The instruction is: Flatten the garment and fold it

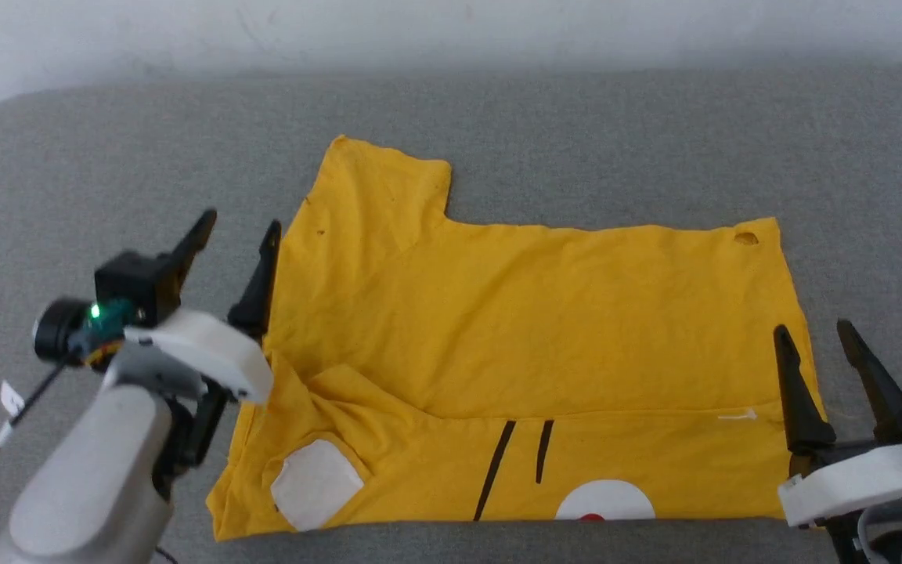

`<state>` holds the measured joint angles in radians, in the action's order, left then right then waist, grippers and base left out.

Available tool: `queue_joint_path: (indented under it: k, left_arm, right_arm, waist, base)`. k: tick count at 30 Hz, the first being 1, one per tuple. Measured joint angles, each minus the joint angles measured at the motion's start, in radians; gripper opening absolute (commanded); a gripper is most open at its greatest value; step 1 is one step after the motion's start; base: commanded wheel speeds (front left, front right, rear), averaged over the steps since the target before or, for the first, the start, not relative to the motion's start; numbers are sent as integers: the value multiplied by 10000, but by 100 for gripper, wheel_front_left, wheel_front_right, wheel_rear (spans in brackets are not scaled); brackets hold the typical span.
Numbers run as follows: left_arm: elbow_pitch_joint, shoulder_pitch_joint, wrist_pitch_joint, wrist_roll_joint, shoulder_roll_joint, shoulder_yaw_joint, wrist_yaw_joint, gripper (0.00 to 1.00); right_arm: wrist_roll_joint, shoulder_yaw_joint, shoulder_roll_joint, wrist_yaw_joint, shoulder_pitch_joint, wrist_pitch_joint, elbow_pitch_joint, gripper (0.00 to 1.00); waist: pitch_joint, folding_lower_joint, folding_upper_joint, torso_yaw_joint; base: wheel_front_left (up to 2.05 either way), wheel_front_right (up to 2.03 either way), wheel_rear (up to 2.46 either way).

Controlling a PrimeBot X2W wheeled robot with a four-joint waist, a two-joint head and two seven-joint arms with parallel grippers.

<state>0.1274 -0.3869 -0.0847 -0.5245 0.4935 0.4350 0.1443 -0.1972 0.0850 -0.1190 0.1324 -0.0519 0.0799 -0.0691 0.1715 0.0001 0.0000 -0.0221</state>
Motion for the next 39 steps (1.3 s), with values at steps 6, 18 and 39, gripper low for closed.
queue_joint_path:
  k: [6, 18, 39]
  left_arm:
    - [1419, -3002, 1103, 316, 165, 370, -1162, 100]
    - [4297, -7036, 4619, -211, 111, 644, -2173, 100]
    - [4834, -7868, 9214, -1127, 671, 330, -805, 0]
  right_arm:
    - [36, -466, -88, 0, 813, 188, -221, 100]
    - [29, -1244, 121, 0, 2058, 353, -119, 100]
    - [-238, -1737, 337, 0, 2618, 869, 545, 100]
  waist:
    - [832, 1, 0, -259]
    - [2496, 1, 0, -1060]
    - [3997, -2, 0, -2400]
  base:
    - [0, 0, 0]
    - [0, 0, 0]
    - [0, 0, 0]
